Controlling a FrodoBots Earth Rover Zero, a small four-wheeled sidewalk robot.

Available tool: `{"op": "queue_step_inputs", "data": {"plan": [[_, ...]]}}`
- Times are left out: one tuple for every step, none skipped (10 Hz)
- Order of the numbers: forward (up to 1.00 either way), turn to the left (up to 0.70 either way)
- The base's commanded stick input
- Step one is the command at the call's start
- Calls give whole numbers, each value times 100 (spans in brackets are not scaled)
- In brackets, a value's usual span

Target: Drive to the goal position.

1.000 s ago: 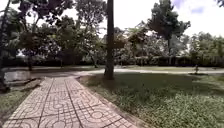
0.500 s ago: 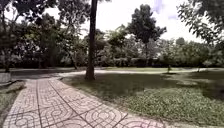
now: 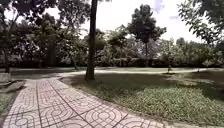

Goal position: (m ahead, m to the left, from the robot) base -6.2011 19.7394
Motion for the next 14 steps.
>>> {"op": "queue_step_inputs", "data": {"plan": [[0, 39], [0, 45], [0, 45], [0, 45], [51, 32], [70, 27], [70, 27], [70, 27], [70, 27], [70, 27], [70, 27], [70, 27], [70, 27], [70, 27]]}}
